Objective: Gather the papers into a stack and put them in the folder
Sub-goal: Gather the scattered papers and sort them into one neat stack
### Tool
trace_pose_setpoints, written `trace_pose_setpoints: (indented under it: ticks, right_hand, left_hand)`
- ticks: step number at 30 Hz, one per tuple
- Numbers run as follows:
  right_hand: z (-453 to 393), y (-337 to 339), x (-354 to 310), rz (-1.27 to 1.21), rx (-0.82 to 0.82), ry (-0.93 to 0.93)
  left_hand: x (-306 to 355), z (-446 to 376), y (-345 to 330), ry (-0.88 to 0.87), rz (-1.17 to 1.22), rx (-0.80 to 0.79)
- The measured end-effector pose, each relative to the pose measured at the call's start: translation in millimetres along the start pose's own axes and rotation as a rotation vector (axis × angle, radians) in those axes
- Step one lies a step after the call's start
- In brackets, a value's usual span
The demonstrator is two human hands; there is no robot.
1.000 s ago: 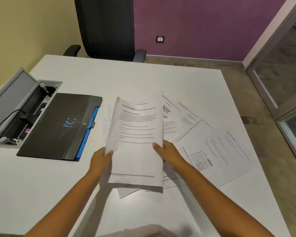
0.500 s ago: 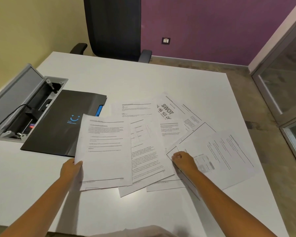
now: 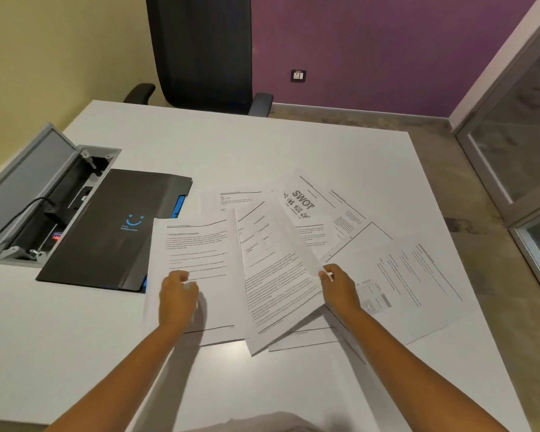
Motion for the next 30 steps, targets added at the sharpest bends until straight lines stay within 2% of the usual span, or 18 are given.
trace_pose_setpoints:
  ticks: [5, 8, 11, 13, 16, 17, 19, 21, 22, 25, 30]
  right_hand:
    - [-3, 39, 26, -0.102, 0.138, -0.071]
    - [-3, 48, 42, -0.205, 0.187, -0.161]
    - [-4, 35, 45, -0.324, 0.118, -0.214]
    - [1, 19, 38, -0.357, 0.026, -0.215]
    - [14, 4, 26, -0.351, -0.007, -0.114]
    - [18, 6, 25, -0.306, 0.037, -0.069]
    - [22, 14, 26, 0.034, 0.153, 0.028]
    - [23, 7, 30, 0.450, 0.137, 0.070]
    - [23, -1, 37, 0.573, 0.077, 0.059]
    - [27, -17, 48, 0.688, -0.046, 0.026]
    - [30, -15, 47, 0.686, -0.055, -0.001]
  left_hand:
    - [20, 17, -56, -0.050, 0.009, -0.272]
    - [35, 33, -79, 0.032, 0.173, -0.402]
    - [48, 50, -98, 0.141, 0.312, -0.543]
    - [54, 54, -104, 0.135, 0.291, -0.592]
    - [52, 46, -102, 0.099, 0.172, -0.523]
    - [51, 43, -97, 0.094, 0.124, -0.475]
    - [40, 36, -90, 0.110, 0.055, -0.410]
    - [26, 32, -84, 0.137, 0.005, -0.393]
    - [18, 30, -83, 0.152, -0.014, -0.397]
    - [2, 31, -80, 0.197, -0.044, -0.425]
    - [-4, 35, -82, 0.240, 0.003, -0.447]
Point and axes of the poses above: each hand's wrist, its own z-axis away from the middle knuckle, its own y-axis out of the back of the hand, x = y × z, the point moved 10 cm from there along -z, towards the middle knuckle, and after that the axes turned 11 degrees about z, right-handed, at the moved point
